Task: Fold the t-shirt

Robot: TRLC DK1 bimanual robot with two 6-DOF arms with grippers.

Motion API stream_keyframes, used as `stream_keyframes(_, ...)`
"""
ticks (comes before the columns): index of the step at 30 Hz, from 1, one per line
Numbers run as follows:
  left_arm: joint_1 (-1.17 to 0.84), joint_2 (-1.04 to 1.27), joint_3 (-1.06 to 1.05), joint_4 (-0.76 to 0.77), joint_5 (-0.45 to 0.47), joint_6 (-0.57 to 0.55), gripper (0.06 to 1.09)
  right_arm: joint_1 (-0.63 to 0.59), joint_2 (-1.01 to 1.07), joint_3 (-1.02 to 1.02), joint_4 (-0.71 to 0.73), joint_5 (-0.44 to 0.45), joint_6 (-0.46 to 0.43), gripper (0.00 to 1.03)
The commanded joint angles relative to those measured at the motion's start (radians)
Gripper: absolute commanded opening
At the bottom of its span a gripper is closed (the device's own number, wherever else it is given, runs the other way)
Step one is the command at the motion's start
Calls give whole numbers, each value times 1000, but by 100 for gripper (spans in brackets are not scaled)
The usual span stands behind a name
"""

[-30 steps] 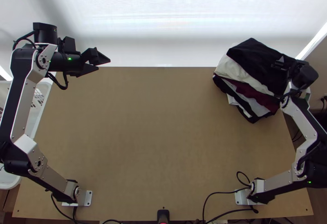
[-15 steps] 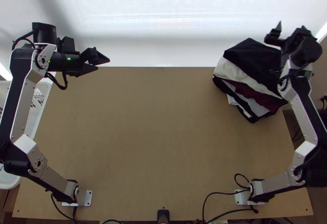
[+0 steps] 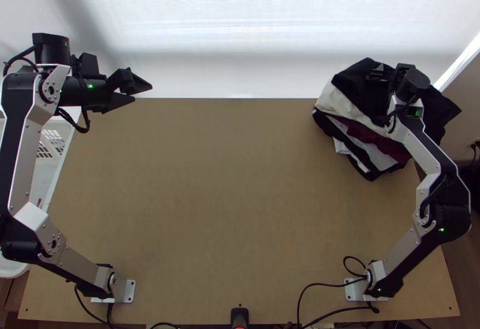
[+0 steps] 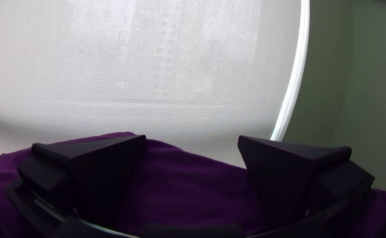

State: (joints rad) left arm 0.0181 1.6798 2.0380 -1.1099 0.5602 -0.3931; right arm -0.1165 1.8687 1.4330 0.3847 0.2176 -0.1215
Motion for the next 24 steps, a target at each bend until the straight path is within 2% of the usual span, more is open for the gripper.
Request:
stream_keyframes(1,3,-37,11,-10,-2,-10,105,-25,6,-49,-24,16,-30,98)
stream_keyframes(5,17,-43,34,-10,-17,-20,105,-26,-114,1,-69,23,-33,98)
stream_keyframes(11,17,-91,51,44,-195,-1,105,-20,-295,127,-273,-4,-29,98)
stream_keyframes(13,16,-111,51,64,-298,22,105,-20,-373,116,-239,-6,-27,98)
stream_keyframes(16,22,-144,53,94,-376,22,105,-12,-487,95,-161,-18,-37,98)
stream_keyframes(19,37,-184,45,131,-494,69,105,-9,-560,86,-99,-80,-29,98)
stream_keyframes(21,48,-218,34,176,-540,97,105,0,-602,89,-102,-87,-23,98)
stream_keyframes(24,115,-278,-2,269,-560,135,105,3,-672,75,-99,-96,-6,98)
